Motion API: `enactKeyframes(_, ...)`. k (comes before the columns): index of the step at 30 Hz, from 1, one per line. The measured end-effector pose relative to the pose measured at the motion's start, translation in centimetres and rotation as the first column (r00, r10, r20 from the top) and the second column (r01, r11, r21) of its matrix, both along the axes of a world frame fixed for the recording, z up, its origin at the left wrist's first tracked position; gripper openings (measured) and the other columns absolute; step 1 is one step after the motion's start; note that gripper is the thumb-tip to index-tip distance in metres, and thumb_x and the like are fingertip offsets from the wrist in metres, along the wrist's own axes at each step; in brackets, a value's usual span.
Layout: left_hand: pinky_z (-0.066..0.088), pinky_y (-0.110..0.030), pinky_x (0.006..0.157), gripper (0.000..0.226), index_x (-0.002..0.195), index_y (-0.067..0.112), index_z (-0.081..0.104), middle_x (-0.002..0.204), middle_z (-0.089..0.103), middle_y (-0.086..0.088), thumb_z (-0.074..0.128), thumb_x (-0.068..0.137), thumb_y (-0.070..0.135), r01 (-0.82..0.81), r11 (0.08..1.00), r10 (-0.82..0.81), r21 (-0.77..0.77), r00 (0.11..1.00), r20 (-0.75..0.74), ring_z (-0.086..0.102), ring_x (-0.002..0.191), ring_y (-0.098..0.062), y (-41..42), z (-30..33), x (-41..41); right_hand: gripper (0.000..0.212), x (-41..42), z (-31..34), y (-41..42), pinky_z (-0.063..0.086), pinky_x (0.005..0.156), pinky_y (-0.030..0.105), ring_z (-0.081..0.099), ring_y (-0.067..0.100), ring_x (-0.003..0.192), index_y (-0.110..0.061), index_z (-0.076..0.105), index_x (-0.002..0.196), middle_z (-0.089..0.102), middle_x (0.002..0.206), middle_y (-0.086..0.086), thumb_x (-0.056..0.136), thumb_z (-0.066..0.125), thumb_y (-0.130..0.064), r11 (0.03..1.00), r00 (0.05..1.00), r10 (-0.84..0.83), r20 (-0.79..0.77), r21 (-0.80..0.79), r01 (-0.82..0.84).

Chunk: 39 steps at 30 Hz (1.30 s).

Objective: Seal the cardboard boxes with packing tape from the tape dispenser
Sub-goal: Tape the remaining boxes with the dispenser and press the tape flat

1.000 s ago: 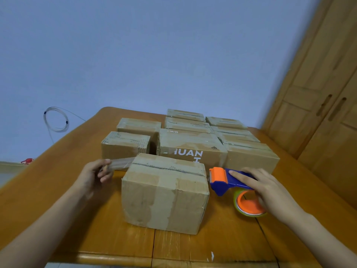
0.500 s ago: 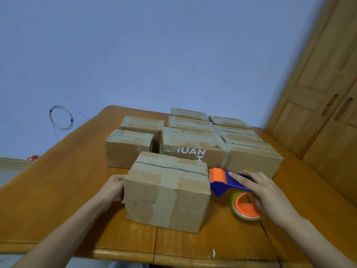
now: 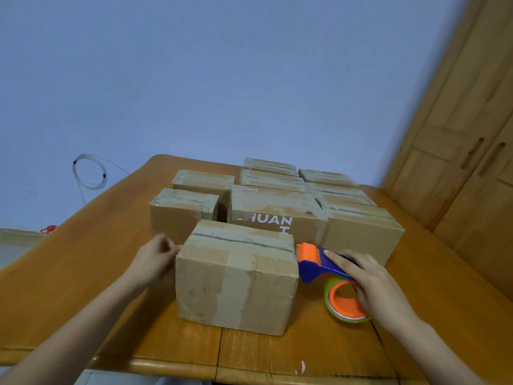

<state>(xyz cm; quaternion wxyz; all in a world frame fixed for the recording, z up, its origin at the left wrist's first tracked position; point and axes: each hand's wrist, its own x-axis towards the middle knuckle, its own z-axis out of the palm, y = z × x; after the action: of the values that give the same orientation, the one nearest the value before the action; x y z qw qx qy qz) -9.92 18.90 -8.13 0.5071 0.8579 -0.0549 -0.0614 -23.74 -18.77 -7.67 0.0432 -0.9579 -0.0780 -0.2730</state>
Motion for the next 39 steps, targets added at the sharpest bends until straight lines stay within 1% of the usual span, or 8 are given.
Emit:
enactKeyframes(4, 0.05, -0.033, 0.078, 0.05, 0.116, 0.016, 0.057, 0.109, 0.065, -0.004, 0.037, 0.094, 0.056, 0.024, 0.96, -0.069, -0.279, 0.986, -0.151, 0.061, 0.099, -0.022, -1.7, 3.3, -0.5, 0.101, -0.2, -0.7, 0.3, 0.054, 0.069, 0.034, 0.063, 0.027, 0.095, -0.028, 0.041, 0.138, 0.063, 0.114, 0.006, 0.056, 0.082, 0.013, 0.997, 0.998, -0.041, 0.053, -0.068, 0.045)
enactKeyframes(7, 0.039, -0.033, 0.098, 0.064, 0.138, 0.021, 0.047, 0.134, 0.053, 0.001, 0.043, 0.089, 0.062, 0.169, 0.977, -0.187, -0.128, 0.971, -0.15, 0.052, 0.116, -0.017, -3.3, 4.6, -0.7, 0.101, -0.9, -1.2, 1.6, 0.054, 0.07, 0.033, 0.062, 0.026, 0.096, -0.029, 0.041, 0.138, 0.063, 0.114, 0.005, 0.056, 0.081, 0.014, 0.999, 0.999, -0.04, 0.032, -0.008, 0.04)
enactKeyframes(12, 0.027, -0.027, 0.103, 0.071, 0.152, 0.023, 0.024, 0.154, 0.028, 0.006, 0.05, 0.092, 0.051, 0.326, 0.939, -0.318, 0.111, 0.944, -0.086, 0.034, 0.127, -0.008, -3.4, 6.4, 0.9, 0.104, -1.6, -3.0, 3.5, 0.057, 0.067, 0.032, 0.049, 0.017, 0.103, -0.028, 0.039, 0.14, 0.056, 0.118, 0.003, 0.055, 0.082, 0.014, 0.994, 0.997, -0.064, 0.036, 0.09, 0.06)
enactKeyframes(18, 0.028, -0.036, 0.112, 0.061, 0.153, 0.023, 0.016, 0.16, 0.017, -0.005, 0.04, 0.1, 0.041, 0.233, 0.661, -0.429, 0.713, 0.897, 0.105, 0.029, 0.142, -0.022, -5.0, 8.2, 1.2, 0.13, -3.1, -5.1, 6.0, 0.057, 0.065, 0.027, 0.04, 0.013, 0.108, -0.036, 0.022, 0.15, 0.043, 0.123, -0.003, 0.047, 0.091, 0.002, 0.984, 0.996, -0.088, 0.022, 0.157, 0.083)
enactKeyframes(21, 0.01, -0.038, 0.118, 0.056, 0.154, 0.026, 0.012, 0.161, -0.002, -0.005, 0.032, 0.103, 0.037, 0.222, 0.66, -0.517, 0.718, 0.828, 0.219, 0.001, 0.149, -0.02, -8.6, 8.1, -1.5, 0.134, -3.2, -5.3, 6.9, 0.059, 0.066, 0.029, 0.039, 0.014, 0.113, -0.039, 0.014, 0.151, 0.041, 0.129, 0.0, 0.049, 0.091, 0.001, 0.983, 0.996, -0.081, 0.035, 0.169, 0.074)
enactKeyframes(25, -0.008, -0.044, 0.117, 0.055, 0.152, 0.034, 0.011, 0.161, -0.007, 0.004, 0.021, 0.101, 0.052, 0.33, 0.543, -0.642, 0.772, 0.756, 0.129, -0.012, 0.147, -0.018, -12.9, 6.5, -4.3, 0.119, -2.9, -5.7, 7.5, 0.057, 0.081, 0.035, 0.027, 0.014, 0.13, -0.053, 0.01, 0.147, 0.024, 0.147, -0.008, 0.07, 0.077, 0.007, 0.972, 0.999, -0.007, 0.052, 0.234, -0.005)
enactKeyframes(30, -0.007, -0.042, 0.117, 0.049, 0.151, 0.041, 0.008, 0.16, -0.005, 0.011, 0.01, 0.102, 0.048, 0.321, 0.524, -0.631, 0.789, 0.768, 0.106, -0.009, 0.148, -0.013, -13.4, 5.7, -4.0, 0.123, -3.3, -5.6, 7.1, 0.06, 0.067, 0.036, 0.032, 0.014, 0.12, -0.048, 0.012, 0.148, 0.032, 0.139, -0.004, 0.062, 0.085, 0.001, 0.975, 0.998, -0.051, 0.043, 0.219, 0.04)
enactKeyframes(39, -0.006, -0.041, 0.118, 0.05, 0.15, 0.043, 0.008, 0.16, -0.001, 0.015, 0.011, 0.101, 0.05, 0.335, 0.522, -0.641, 0.785, 0.761, 0.101, -0.006, 0.148, -0.01, -13.1, 5.4, -3.7, 0.114, -5.1, -3.6, 6.3, 0.057, 0.065, 0.03, 0.04, 0.018, 0.109, -0.03, 0.038, 0.142, 0.042, 0.129, 0.001, 0.045, 0.095, -0.008, 0.994, 0.997, -0.073, 0.0, 0.083, 0.073)
